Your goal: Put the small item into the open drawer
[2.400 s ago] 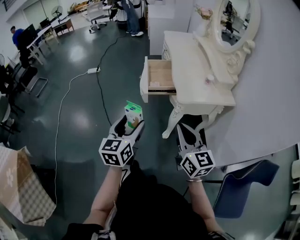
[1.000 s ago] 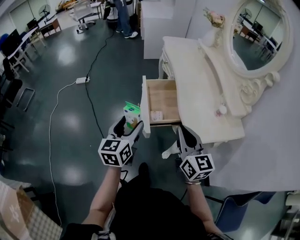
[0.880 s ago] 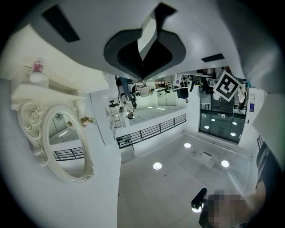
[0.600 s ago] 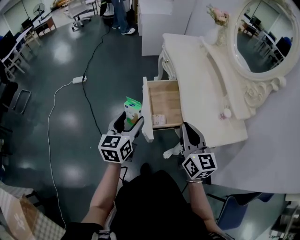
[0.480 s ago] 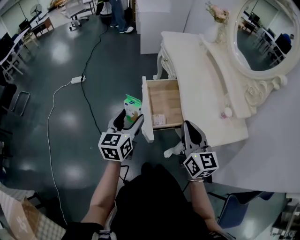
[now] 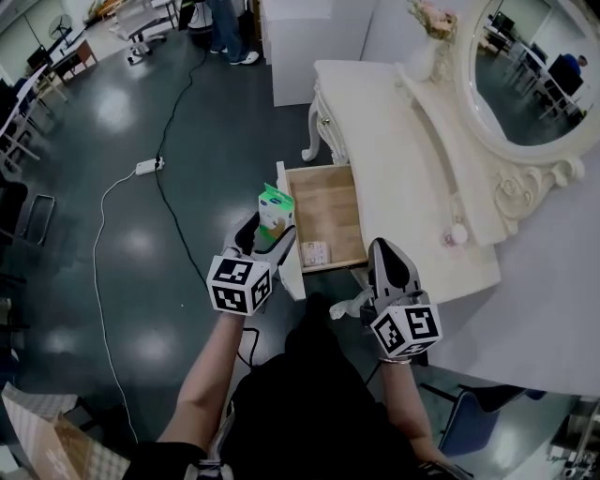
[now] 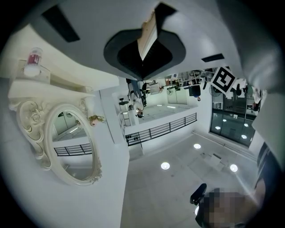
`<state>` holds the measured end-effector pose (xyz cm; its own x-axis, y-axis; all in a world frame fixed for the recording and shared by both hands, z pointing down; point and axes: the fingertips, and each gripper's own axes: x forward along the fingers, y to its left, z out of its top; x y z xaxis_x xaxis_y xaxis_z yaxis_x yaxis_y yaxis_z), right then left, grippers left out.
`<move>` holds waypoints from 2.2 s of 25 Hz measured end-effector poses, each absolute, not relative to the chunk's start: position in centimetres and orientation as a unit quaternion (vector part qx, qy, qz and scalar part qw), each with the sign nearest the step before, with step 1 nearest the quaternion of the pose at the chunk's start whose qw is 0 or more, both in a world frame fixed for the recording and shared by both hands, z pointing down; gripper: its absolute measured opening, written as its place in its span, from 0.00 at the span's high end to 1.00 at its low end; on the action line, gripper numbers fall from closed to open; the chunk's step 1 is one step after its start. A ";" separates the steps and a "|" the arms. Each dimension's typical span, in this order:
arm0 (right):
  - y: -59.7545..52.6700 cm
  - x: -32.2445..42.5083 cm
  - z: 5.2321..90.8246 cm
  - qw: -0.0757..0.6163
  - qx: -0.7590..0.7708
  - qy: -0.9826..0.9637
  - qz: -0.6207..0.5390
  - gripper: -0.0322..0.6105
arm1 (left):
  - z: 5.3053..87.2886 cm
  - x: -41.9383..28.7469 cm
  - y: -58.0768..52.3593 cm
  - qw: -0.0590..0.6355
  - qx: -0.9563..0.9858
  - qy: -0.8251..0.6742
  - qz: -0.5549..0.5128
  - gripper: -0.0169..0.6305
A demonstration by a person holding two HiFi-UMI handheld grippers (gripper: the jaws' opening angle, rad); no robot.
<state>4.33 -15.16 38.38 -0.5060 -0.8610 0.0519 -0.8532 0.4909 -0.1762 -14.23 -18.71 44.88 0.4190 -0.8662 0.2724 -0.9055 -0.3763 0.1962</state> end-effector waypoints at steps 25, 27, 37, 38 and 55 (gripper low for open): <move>-26.0 10.3 39.8 0.028 -0.536 0.835 -0.120 0.94 | 55.8 -3.2 -32.3 0.109 0.878 -0.336 0.324 0.47; -26.4 10.8 40.0 0.028 -0.540 0.832 -0.123 0.94 | 57.1 -2.7 -32.7 0.109 0.874 -0.317 0.352 0.47; -27.5 12.1 41.0 0.027 -0.550 0.823 -0.137 0.94 | 63.3 -1.3 -32.8 0.100 0.841 -0.212 0.488 0.47; -27.5 12.2 41.1 0.026 -0.551 0.823 -0.138 0.94 | 63.8 -1.1 -32.7 0.097 0.838 -0.203 0.497 0.47; -28.0 13.2 42.3 0.012 -0.557 0.817 -0.151 0.94 | 71.4 0.6 -32.5 0.095 0.792 -0.116 0.591 0.47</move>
<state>13.22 -28.00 42.33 -0.3794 -0.9132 0.1487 -0.9058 0.3338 -0.2611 0.60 -32.48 71.36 0.2737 -0.0715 0.9592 -0.2969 -0.9548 0.0136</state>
